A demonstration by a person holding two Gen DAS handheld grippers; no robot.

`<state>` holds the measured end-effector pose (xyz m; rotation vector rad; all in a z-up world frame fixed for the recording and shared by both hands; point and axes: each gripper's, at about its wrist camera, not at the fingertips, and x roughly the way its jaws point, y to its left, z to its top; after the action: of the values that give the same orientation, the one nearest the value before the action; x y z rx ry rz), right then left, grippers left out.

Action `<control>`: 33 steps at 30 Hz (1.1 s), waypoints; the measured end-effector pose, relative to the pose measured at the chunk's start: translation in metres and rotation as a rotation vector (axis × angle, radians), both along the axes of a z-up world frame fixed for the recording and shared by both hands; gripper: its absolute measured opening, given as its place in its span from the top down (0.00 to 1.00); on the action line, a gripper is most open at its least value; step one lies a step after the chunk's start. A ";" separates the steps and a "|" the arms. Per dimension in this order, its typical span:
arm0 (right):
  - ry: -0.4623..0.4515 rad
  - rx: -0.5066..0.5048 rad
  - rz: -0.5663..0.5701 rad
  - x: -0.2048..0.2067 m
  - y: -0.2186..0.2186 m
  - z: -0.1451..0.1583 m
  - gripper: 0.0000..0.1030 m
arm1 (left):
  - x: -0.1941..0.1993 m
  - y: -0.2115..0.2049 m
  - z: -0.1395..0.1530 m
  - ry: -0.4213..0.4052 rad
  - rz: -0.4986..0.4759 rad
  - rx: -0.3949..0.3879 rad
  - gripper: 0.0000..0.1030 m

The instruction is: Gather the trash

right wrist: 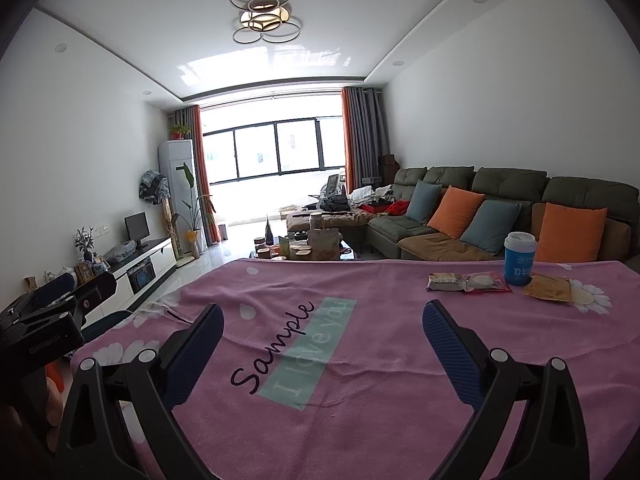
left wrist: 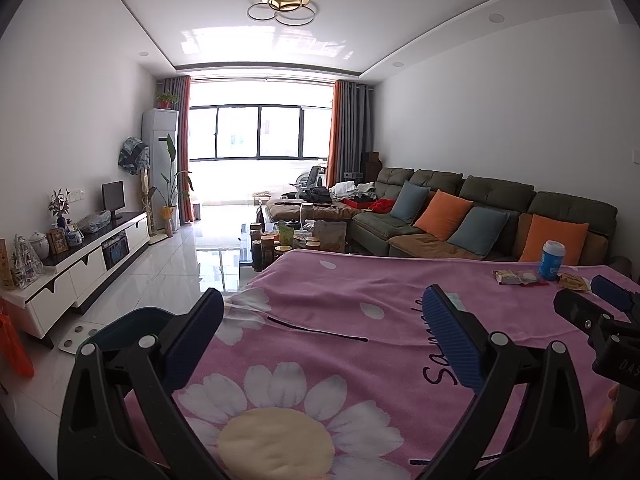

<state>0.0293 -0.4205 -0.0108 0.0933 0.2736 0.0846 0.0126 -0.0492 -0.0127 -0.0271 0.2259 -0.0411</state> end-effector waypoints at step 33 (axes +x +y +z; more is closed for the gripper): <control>-0.021 -0.003 -0.022 -0.003 -0.004 0.007 0.07 | -0.005 0.003 0.001 -0.031 0.025 0.020 0.05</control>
<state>0.0259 -0.4243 -0.0039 0.0921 0.2521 0.0634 0.0072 -0.0467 -0.0114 -0.0090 0.1948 -0.0145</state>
